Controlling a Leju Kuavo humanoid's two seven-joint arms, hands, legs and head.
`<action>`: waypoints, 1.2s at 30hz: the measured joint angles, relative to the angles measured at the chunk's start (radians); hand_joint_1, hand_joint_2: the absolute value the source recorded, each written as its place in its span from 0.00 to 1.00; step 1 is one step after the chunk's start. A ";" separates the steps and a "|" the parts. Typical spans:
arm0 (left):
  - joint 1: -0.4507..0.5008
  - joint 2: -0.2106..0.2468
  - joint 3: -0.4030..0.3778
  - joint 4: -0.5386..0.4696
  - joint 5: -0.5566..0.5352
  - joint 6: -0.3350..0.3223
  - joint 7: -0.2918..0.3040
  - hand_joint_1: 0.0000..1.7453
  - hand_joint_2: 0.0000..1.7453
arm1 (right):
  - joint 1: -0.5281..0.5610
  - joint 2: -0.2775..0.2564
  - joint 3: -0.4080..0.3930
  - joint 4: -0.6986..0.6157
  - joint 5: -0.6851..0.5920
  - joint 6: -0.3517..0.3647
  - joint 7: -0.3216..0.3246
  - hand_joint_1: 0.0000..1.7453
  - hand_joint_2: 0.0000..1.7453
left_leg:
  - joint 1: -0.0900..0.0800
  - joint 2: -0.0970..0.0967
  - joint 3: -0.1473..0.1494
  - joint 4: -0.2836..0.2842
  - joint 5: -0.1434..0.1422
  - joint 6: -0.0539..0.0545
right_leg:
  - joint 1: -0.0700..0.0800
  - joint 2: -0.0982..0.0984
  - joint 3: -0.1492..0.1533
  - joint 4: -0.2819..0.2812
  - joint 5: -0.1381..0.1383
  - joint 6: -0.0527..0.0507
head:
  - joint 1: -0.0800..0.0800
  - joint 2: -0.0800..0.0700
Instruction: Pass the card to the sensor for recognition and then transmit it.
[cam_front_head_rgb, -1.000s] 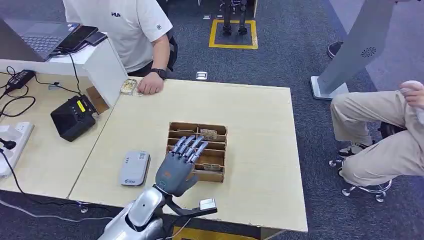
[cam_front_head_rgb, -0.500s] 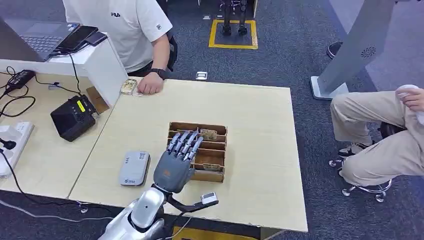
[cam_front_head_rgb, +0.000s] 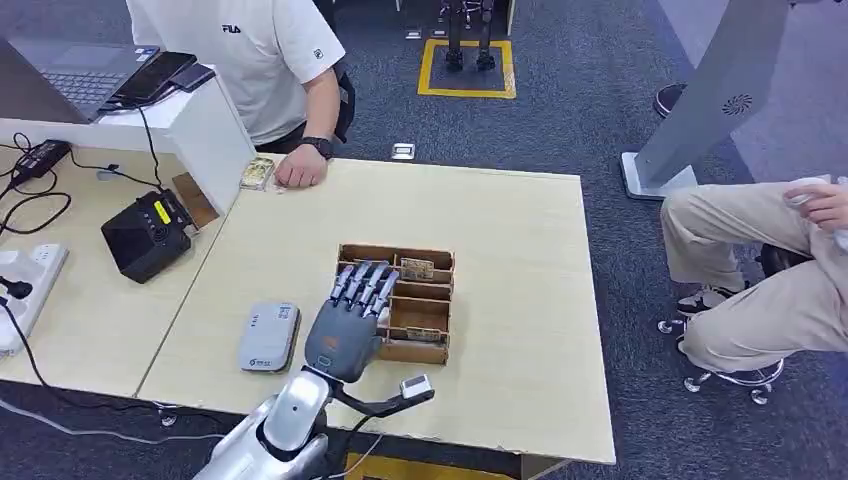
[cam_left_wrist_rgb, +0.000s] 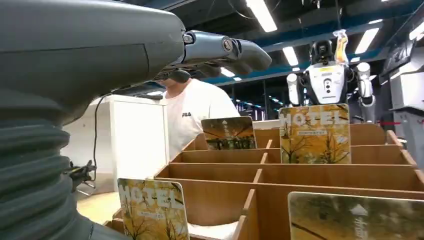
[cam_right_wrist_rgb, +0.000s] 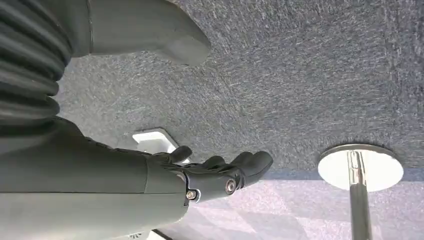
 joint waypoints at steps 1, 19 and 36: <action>-0.001 0.000 0.002 0.000 0.000 0.000 0.008 0.00 1.00 | 0.000 0.000 0.000 0.000 -0.001 0.000 0.000 0.00 1.00 | 0.000 0.000 0.000 0.000 0.000 0.000 | 0.000 0.000 0.000 0.000 0.000 0.000 | 0.000 0.000; -0.014 0.000 0.020 0.005 0.000 0.002 0.080 0.00 1.00 | 0.000 0.000 0.000 0.000 -0.015 0.000 0.016 0.00 1.00 | 0.000 0.000 0.000 0.000 0.000 0.000 | 0.000 0.000 0.000 0.000 0.000 0.000 | 0.000 0.000; -0.016 0.002 0.028 0.032 0.001 -0.114 0.023 1.00 1.00 | 0.000 0.000 0.000 0.000 -0.010 0.000 0.032 0.00 1.00 | 0.000 0.000 0.000 0.000 0.000 0.000 | 0.000 0.000 0.000 0.000 0.000 0.000 | 0.000 0.000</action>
